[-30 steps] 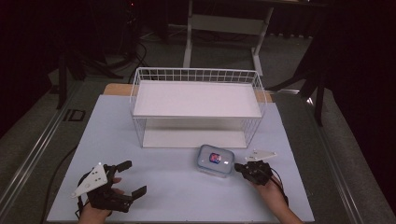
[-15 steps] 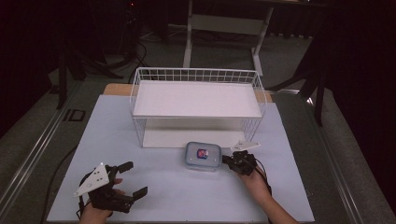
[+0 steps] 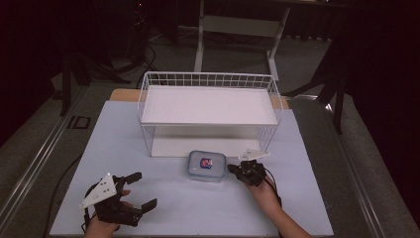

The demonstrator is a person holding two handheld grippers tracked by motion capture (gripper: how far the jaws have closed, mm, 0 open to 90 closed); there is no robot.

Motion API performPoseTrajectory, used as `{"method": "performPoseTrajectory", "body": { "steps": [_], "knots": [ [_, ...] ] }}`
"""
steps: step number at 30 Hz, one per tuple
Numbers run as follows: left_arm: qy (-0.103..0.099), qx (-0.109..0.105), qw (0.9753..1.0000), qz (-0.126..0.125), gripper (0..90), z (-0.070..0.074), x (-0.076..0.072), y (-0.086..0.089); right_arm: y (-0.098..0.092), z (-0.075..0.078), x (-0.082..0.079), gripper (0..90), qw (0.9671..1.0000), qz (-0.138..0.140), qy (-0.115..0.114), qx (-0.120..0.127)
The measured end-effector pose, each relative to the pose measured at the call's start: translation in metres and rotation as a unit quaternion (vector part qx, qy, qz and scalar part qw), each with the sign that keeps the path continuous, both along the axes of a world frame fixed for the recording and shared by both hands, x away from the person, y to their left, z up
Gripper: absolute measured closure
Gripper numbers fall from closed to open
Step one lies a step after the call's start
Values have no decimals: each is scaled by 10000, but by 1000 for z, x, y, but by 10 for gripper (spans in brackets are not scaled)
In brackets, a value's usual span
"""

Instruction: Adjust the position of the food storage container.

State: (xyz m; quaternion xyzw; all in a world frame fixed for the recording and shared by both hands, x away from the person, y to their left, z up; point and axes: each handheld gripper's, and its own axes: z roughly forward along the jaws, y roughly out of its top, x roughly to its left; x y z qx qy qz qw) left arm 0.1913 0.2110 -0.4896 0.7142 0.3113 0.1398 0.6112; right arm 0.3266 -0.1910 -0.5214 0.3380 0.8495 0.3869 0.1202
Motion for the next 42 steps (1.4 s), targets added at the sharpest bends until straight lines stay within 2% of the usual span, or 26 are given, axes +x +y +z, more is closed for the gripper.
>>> {"method": "performPoseTrajectory", "body": {
  "steps": [3,8,18,28,31,36,38,39,41,42],
  "knots": [
    [9,-6,10000,7,11,0,0,0,-2,5,-8,900,10000,8,-80,0],
    [22,23,10000,-15,11,-1,0,-1,0,8,-13,900,9999,21,-39,99],
    [108,-3,9999,-53,11,-3,2,-2,11,6,3,900,9998,-128,76,138],
    [190,61,9997,-142,11,-6,4,-8,35,6,10,900,10000,-50,-46,32],
    [214,51,9996,-165,11,-6,4,-8,38,9,13,900,9998,-71,-37,208],
    [256,51,9996,-133,11,-6,4,-7,35,11,11,898,9997,-71,-98,233],
    [281,58,9995,-96,11,-6,5,-6,25,15,3,755,9991,-92,-63,407],
    [304,24,9995,-106,11,-5,6,-6,22,16,-1,682,9991,-72,-112,402],
    [303,109,9994,-123,11,-3,8,-8,18,18,-10,503,9989,-2,-249,409],
    [323,162,9993,-75,11,-2,10,-10,12,21,-17,434,9981,42,-215,570]
  ]
}}
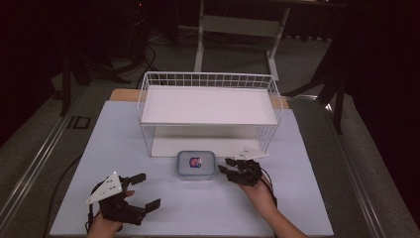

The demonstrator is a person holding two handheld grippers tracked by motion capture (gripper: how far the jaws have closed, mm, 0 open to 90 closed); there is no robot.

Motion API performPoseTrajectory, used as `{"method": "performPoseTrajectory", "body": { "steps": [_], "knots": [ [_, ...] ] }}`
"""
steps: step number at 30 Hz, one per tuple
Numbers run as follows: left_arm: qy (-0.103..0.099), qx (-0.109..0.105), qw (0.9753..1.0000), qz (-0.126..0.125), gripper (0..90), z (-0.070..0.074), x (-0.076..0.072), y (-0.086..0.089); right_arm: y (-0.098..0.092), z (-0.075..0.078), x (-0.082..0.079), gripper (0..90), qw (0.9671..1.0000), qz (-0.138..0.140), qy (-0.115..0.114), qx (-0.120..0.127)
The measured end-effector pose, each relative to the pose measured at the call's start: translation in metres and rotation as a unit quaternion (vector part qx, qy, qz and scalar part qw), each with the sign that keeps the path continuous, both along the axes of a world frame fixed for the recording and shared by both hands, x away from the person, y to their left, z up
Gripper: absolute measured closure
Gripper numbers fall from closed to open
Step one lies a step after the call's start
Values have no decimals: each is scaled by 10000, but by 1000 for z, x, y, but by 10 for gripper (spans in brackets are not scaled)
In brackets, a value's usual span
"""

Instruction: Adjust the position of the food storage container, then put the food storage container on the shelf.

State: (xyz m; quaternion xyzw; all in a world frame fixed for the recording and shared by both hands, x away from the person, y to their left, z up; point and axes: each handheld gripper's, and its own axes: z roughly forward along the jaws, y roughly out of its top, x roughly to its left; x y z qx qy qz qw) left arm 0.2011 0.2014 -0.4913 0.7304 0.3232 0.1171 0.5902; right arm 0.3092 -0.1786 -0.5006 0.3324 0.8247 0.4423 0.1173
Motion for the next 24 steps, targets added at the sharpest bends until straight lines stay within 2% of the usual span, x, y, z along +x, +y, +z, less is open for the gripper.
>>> {"method": "performPoseTrajectory", "body": {
  "steps": [1,2,3,4,5,6,8,10,12,13,14,15,16,17,18,20,21,23,24],
  "knots": [
    [52,28,10000,18,11,1,2,-1,0,0,0,359,10000,0,0,0],
    [121,26,9999,43,11,2,4,-2,-3,1,-2,297,9999,45,70,139],
    [157,58,9998,82,12,3,6,-3,-6,2,-6,215,9998,44,46,192],
    [226,172,9995,139,12,4,8,-5,-7,3,-8,154,9998,57,12,189],
    [287,316,9988,242,12,5,11,-7,-9,4,-10,140,9998,68,-5,207],
    [301,404,9982,323,11,7,14,-9,-11,5,-10,146,9995,151,78,281],
    [429,400,9978,320,11,8,21,-13,-14,4,-9,163,9981,245,436,358],
    [592,322,9974,253,11,8,29,-18,-13,2,-9,191,9983,60,480,325],
    [771,235,9965,238,11,8,38,-24,-14,1,-9,190,9974,108,485,524],
    [838,187,9961,208,11,8,43,-26,-15,0,-8,192,9957,85,664,647],
    [918,187,9954,220,11,8,47,-28,-15,1,-6,193,9934,53,930,661],
    [1082,91,9939,173,11,8,53,-30,-15,3,-4,211,9924,103,924,807],
    [1186,59,9928,152,11,9,57,-31,-15,3,-4,211,9924,103,924,807],
    [1186,59,9928,152,11,9,57,-31,-15,3,-4,211,9924,103,924,807],
    [1339,134,9906,238,11,11,65,-36,-14,5,-3,203,9921,94,932,838],
    [1606,129,9866,269,11,11,72,-39,-11,11,2,128,9915,-61,1039,786],
    [1687,109,9852,279,12,10,75,-40,-9,12,4,134,9908,-161,1081,795],
    [1954,-76,9802,316,12,6,83,-41,-8,13,10,116,9875,-304,1239,925],
    [2101,-176,9771,292,12,4,86,-41,-7,13,12,116,9866,-502,1245,930]
  ]
}}
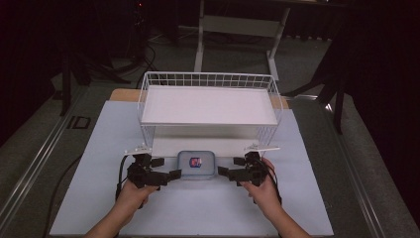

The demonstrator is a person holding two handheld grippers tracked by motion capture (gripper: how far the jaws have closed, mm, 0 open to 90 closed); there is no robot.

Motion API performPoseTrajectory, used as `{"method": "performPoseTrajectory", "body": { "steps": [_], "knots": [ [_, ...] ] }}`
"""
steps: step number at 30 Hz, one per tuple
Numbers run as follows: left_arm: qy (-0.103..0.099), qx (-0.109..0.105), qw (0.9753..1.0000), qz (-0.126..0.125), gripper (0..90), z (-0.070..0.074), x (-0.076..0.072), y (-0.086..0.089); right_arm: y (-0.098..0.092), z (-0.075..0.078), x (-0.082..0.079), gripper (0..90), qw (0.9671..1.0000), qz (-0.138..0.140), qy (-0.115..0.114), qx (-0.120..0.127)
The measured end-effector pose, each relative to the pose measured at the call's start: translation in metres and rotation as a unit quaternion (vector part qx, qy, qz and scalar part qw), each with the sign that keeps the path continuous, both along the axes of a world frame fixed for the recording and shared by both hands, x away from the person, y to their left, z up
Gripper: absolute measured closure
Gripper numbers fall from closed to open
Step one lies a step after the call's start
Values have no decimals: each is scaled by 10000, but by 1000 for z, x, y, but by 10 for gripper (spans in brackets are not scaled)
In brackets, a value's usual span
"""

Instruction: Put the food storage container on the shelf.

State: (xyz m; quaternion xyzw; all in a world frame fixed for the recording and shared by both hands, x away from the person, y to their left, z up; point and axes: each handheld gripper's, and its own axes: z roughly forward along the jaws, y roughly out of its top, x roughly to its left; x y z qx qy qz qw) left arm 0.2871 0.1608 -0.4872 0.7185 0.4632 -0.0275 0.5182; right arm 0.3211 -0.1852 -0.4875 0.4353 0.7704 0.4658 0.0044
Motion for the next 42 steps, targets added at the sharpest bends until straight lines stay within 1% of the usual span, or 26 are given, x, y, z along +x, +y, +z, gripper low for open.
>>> {"method": "performPoseTrajectory", "body": {
  "steps": [1,3,4,5,6,7,9,10,11,12,14,16,18,20,21,23,26,27,30,31,32,34,37,38,40,42],
  "knots": [
    [163,-119,9998,-33,13,-2,4,0,1,-1,3,116,9999,-64,112,26],
    [269,-169,9994,-140,92,-5,8,0,5,-4,9,117,9994,-129,319,16],
    [302,-76,9994,-155,99,-6,9,-1,7,-5,11,117,9990,-153,409,-16],
    [352,18,9993,-83,99,-8,12,-3,8,-6,13,117,9989,-146,449,-37],
    [408,48,9991,-72,99,-9,14,-3,10,-7,14,116,9986,-197,493,-76],
    [490,62,9988,25,98,-11,15,-3,12,-7,16,117,9982,-178,564,-48],
    [649,93,9977,170,98,-14,19,-4,15,-10,20,117,9965,-137,824,101],
    [776,105,9966,261,100,-16,22,-6,16,-12,22,117,9959,-137,877,148],
    [847,124,9959,308,116,-17,24,-7,19,-13,24,118,9946,-155,1007,182],
    [915,204,9948,400,139,-18,26,-9,21,-15,25,120,9934,-196,1110,209],
    [1101,233,9928,408,153,-20,30,-11,23,-17,27,146,9900,-260,1331,386],
    [1180,305,9915,459,157,-22,32,-14,25,-19,28,160,9876,-307,1462,472],
    [1306,281,9899,468,164,-25,34,-15,28,-20,30,182,9862,-330,1553,458],
    [1347,230,9895,471,232,-27,35,-16,30,-21,31,216,9854,-328,1611,433],
    [1340,259,9895,466,238,-28,35,-18,32,-22,31,220,9848,-344,1648,418],
    [1342,222,9897,444,312,-29,37,-20,34,-23,33,237,9841,-337,1700,385],
    [1434,174,9883,482,352,-30,39,-20,37,-26,34,259,9829,-328,1782,335],
    [1484,209,9876,472,369,-31,40,-20,38,-27,34,260,9824,-344,1804,327],
    [1542,252,9864,518,387,-32,42,-20,40,-30,35,284,9812,-379,1873,259],
    [1581,221,9858,525,391,-32,42,-20,41,-31,35,293,9807,-380,1901,274],
    [1605,201,9853,547,391,-32,42,-20,42,-32,36,300,9788,-354,1988,334],
    [1621,195,9849,574,392,-32,42,-20,43,-32,35,332,9788,-335,1987,355],
    [1626,201,9853,482,390,-33,43,-20,44,-31,35,337,9781,-359,2019,355],
    [1605,224,9858,439,390,-33,42,-20,43,-31,34,344,9771,-366,2062,374],
    [1576,311,9865,332,393,-31,41,-20,42,-32,34,350,9757,-391,2115,417],
    [1512,474,9870,251,406,-28,38,-23,41,-32,33,352,9746,-405,2157,441]
  ]
}}
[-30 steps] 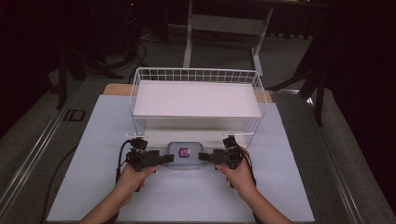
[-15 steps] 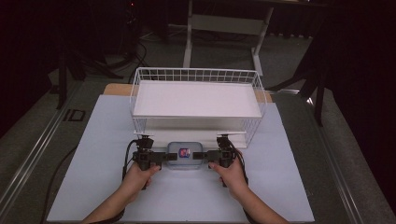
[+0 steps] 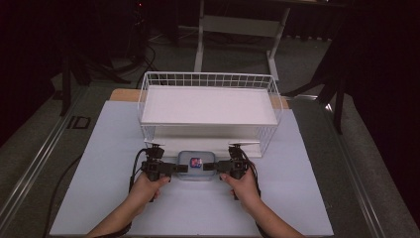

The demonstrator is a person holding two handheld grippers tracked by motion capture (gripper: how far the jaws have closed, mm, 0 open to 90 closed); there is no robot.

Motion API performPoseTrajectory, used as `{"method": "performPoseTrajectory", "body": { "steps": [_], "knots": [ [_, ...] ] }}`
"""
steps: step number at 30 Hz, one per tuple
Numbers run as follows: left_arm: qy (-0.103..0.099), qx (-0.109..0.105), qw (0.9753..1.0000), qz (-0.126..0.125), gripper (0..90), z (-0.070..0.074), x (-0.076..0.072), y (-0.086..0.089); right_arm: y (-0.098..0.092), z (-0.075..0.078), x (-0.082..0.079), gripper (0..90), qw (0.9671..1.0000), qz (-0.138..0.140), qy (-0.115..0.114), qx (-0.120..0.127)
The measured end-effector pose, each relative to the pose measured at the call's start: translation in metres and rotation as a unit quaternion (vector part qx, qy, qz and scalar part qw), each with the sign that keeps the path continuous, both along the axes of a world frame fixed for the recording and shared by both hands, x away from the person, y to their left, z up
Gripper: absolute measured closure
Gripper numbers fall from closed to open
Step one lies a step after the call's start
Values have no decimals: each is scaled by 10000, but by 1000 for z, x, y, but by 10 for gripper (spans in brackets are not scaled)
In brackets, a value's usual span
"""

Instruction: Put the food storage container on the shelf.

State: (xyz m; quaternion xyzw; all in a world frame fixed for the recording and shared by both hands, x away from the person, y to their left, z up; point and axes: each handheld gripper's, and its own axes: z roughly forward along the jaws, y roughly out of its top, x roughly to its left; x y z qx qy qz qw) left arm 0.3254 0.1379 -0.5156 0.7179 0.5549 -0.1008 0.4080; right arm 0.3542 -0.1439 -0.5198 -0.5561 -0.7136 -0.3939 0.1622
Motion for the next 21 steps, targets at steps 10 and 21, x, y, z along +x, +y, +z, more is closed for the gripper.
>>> {"method": "performPoseTrajectory", "body": {
  "steps": [10,21],
  "knots": [
    [25,210,9998,4,409,5,3,-6,-1,1,-2,362,9999,-86,108,-1],
    [337,367,9979,404,511,17,-10,-8,-2,6,-6,413,9997,-158,160,-31]
  ]
}}
